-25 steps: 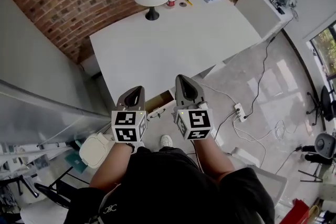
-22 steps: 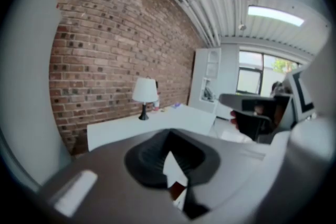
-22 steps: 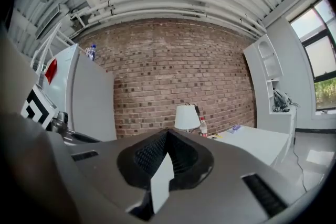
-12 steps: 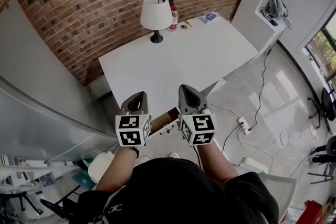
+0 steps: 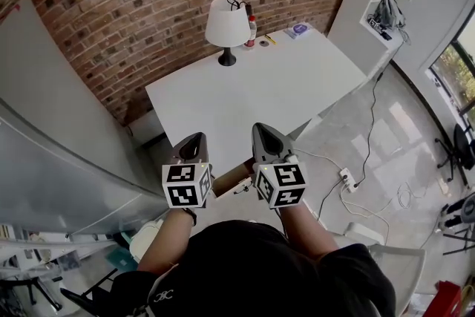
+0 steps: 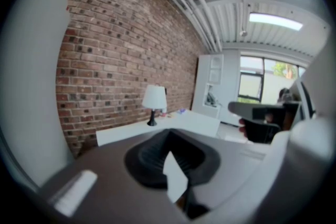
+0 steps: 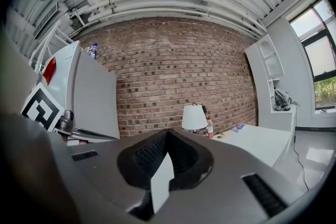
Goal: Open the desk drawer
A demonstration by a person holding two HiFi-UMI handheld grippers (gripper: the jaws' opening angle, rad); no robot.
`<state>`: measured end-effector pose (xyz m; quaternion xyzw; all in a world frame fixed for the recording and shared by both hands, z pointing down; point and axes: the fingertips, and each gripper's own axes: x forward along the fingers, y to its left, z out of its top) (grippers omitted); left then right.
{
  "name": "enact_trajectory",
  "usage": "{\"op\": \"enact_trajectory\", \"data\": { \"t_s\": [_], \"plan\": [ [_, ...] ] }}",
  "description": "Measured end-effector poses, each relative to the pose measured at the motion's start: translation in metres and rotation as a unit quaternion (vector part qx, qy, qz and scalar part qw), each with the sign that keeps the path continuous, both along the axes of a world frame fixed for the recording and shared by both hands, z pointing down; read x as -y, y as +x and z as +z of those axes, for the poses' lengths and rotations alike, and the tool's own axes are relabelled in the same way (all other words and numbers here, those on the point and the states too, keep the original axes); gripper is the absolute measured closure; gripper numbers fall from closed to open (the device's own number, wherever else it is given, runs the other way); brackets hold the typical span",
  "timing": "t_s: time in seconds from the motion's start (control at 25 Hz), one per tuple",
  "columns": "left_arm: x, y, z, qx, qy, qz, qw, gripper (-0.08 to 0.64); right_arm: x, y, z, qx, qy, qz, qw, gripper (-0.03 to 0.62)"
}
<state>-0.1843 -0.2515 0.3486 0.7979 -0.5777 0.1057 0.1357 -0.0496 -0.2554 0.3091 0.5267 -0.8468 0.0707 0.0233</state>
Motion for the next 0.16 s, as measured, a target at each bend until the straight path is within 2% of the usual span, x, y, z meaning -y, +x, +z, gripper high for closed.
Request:
{"op": "enact_trajectory", "data": {
  "t_s": [0.16],
  "plan": [
    [-0.006,-0.012,0.002,-0.007,0.002,0.008,0.9999,0.561,-0.008,-0.014,0.005,-0.002,-0.002,0.003,1.000,0.592]
  ]
}}
